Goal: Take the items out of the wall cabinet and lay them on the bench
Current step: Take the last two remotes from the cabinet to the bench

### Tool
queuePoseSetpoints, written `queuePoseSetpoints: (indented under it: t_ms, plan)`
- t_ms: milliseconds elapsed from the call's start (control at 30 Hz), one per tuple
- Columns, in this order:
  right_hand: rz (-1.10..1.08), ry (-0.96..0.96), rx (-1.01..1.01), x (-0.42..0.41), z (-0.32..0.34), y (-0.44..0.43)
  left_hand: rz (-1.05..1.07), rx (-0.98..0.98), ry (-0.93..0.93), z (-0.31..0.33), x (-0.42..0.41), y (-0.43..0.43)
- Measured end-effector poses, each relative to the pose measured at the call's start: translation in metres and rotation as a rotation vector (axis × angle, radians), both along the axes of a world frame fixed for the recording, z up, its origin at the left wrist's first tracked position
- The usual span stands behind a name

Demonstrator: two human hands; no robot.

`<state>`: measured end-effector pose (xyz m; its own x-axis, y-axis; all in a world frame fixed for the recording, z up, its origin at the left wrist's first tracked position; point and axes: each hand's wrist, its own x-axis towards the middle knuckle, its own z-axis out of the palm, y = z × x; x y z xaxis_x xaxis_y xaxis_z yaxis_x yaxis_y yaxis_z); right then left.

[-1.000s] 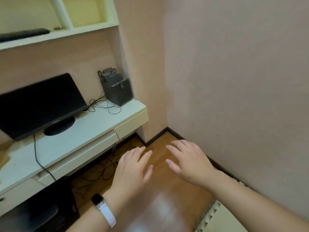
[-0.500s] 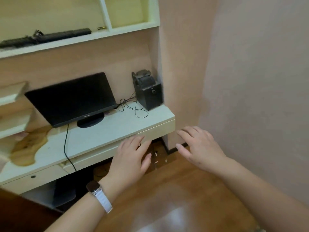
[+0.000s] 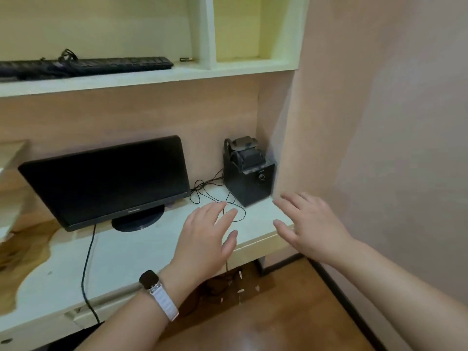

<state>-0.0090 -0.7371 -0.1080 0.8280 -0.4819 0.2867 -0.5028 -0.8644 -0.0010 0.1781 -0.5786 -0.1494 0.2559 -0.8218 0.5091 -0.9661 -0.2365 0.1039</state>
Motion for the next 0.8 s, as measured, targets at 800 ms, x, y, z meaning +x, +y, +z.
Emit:
queuePoseSetpoints:
  t_ms: [800]
  plan:
    - [0.065,-0.274,-0.176,0.145,0.128,-0.192,0.045,-0.211,-0.144,0.143,0.156,-0.206]
